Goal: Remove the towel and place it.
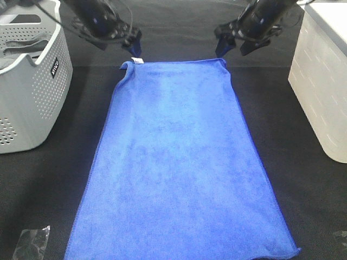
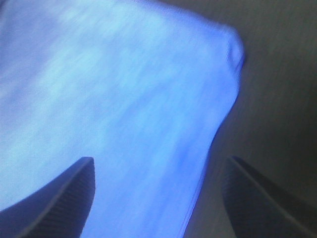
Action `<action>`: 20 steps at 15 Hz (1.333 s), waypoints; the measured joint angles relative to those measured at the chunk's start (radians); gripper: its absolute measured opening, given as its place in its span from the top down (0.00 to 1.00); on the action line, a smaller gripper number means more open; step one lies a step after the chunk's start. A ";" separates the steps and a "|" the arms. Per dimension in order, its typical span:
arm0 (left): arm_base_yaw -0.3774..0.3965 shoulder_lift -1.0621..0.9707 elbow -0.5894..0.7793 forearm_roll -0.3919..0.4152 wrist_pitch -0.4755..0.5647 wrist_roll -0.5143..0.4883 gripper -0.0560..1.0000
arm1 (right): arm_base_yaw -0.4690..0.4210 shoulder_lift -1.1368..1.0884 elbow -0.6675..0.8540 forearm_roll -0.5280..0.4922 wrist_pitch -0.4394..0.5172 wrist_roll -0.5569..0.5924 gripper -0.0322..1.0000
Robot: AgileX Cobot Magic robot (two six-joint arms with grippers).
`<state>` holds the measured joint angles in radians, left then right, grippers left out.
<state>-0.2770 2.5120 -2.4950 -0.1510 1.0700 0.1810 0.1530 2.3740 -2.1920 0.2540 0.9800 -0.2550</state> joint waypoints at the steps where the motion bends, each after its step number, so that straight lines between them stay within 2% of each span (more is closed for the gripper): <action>1: 0.000 -0.032 0.000 -0.001 0.070 -0.011 0.11 | 0.000 -0.039 0.000 0.000 0.093 0.040 0.27; 2: 0.000 -0.063 0.000 -0.001 0.121 -0.030 0.11 | 0.000 -0.072 0.000 -0.002 0.179 0.071 0.27; 3: 0.000 -0.088 0.000 -0.001 0.134 -0.050 0.11 | 0.000 -0.101 0.000 -0.003 0.215 0.091 0.27; 6: 0.000 -0.145 0.000 0.005 0.142 -0.100 0.11 | 0.000 -0.198 0.000 -0.036 0.229 0.123 0.27; 9: 0.036 -0.205 0.022 0.109 0.144 -0.158 0.11 | -0.001 -0.303 0.000 -0.153 0.237 0.194 0.27; 10: 0.099 -0.265 0.087 0.141 0.143 -0.181 0.11 | -0.021 -0.348 0.004 -0.186 0.239 0.227 0.27; 12: 0.207 -0.369 0.224 0.157 0.143 -0.194 0.11 | -0.072 -0.430 0.049 -0.181 0.238 0.241 0.27; 14: 0.282 -0.481 0.371 0.159 0.145 -0.189 0.11 | -0.106 -0.529 0.167 -0.192 0.238 0.255 0.27; 17: 0.328 -0.691 0.645 0.157 0.145 -0.168 0.11 | -0.105 -0.779 0.493 -0.196 0.238 0.266 0.27; 20: 0.334 -0.991 0.948 0.158 0.122 -0.164 0.11 | -0.105 -1.074 0.790 -0.201 0.242 0.278 0.27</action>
<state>0.0570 1.5210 -1.5470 0.0070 1.1920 0.0170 0.0480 1.3000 -1.4020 0.0530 1.2220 0.0230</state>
